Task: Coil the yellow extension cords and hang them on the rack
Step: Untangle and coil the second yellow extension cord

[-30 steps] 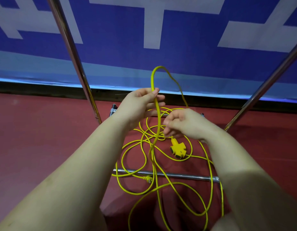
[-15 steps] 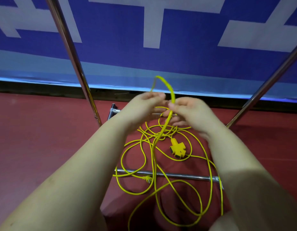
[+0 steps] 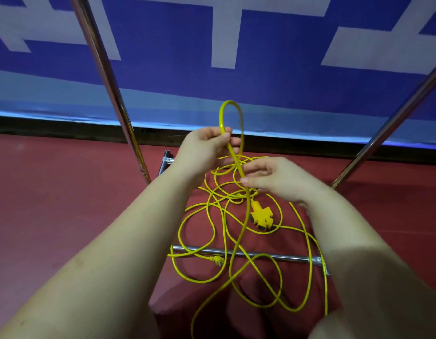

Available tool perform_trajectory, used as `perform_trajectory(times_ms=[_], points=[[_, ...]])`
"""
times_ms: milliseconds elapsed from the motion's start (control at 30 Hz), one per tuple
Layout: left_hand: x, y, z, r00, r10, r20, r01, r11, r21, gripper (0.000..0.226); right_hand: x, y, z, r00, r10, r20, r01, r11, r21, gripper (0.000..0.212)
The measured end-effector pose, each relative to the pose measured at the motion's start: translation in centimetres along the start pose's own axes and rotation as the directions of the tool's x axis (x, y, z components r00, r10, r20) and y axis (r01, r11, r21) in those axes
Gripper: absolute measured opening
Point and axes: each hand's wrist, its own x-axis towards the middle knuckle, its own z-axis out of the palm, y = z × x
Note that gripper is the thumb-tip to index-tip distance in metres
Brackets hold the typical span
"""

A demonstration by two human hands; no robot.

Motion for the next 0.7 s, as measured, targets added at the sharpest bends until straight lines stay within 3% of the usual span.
perform_trajectory(times_ms=[67,167,267,333,400,467,533,567,633,700], points=[[0.2,0.2,-0.2,0.999,-0.006,-0.049,0.002,0.995,-0.098,0.008,0.0,-0.1,0.4,0.999,-0.032,-0.027,0.031,0.999,-0.029,0.015],[0.3,0.2,-0.3,0.998,-0.013,-0.055,0.003,0.984,-0.180,0.011,-0.1,-0.7,0.3,0.998,-0.051,-0.037,0.053,0.996,0.070,0.011],[0.1,0.1,-0.3,0.997,-0.052,0.063,0.058,0.995,-0.087,0.028,-0.2,-1.4,-0.2,0.991,-0.045,-0.124,0.077,0.960,0.270,0.010],[-0.4,-0.2,-0.2,0.964,-0.162,0.211,0.129,0.979,0.160,0.032,0.0,-1.6,-0.8,0.980,0.008,-0.201,0.097,0.856,0.508,0.007],[-1.0,-0.9,0.0,0.884,-0.279,0.376,0.112,0.906,0.409,0.019,0.3,-1.6,-1.6,0.962,0.062,-0.265,0.154,0.678,0.718,0.009],[-1.2,-1.3,0.2,0.851,-0.298,0.433,0.055,0.870,0.491,0.014,0.5,-1.6,-2.3,0.948,0.067,-0.310,0.236,0.503,0.831,0.012],[-0.9,-1.3,0.2,0.887,-0.238,0.396,0.028,0.883,0.469,0.018,0.7,-1.5,-2.6,0.940,0.039,-0.338,0.290,0.427,0.856,0.027],[-0.7,-1.2,0.2,0.904,-0.206,0.374,0.027,0.901,0.432,0.018,0.6,-1.4,-2.5,0.943,0.023,-0.331,0.284,0.460,0.841,0.035],[-0.6,-1.0,0.2,0.932,-0.154,0.328,0.034,0.939,0.343,0.017,0.3,-1.2,-2.2,0.960,0.012,-0.281,0.198,0.681,0.705,0.046],[-0.6,-0.9,0.4,0.963,-0.107,0.246,0.045,0.968,0.245,0.015,-0.1,-0.7,-1.7,0.992,0.019,-0.121,0.025,0.934,0.356,0.045]])
